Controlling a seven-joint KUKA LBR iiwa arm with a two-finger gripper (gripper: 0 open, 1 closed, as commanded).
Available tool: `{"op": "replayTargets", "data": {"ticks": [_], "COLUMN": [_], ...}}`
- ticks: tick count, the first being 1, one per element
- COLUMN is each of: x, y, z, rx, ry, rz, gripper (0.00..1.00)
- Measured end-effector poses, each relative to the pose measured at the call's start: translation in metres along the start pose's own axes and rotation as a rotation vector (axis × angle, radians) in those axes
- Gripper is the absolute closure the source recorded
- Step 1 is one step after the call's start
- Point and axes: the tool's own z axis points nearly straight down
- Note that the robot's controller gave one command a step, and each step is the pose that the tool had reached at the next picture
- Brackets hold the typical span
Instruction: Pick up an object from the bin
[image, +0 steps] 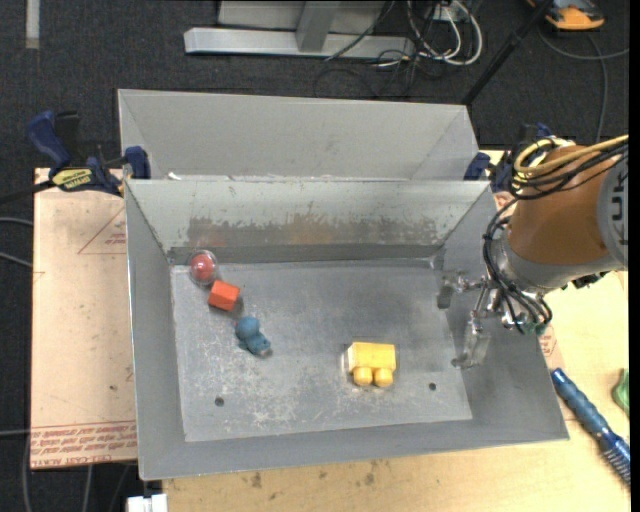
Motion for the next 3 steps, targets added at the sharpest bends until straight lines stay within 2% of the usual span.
{"op": "replayTargets", "data": {"ticks": [1, 2, 3], "x": [-0.016, 0.02, 0.049], "y": [0.018, 0.073, 0.124], "z": [-0.05, 0.031, 0.058], "rx": [0.001, -0.003, -0.001], "ry": [-0.015, 0.002, -0.003], "rz": [0.038, -0.072, -0.179], "gripper": [0.0, 0.0, 0.0]}}
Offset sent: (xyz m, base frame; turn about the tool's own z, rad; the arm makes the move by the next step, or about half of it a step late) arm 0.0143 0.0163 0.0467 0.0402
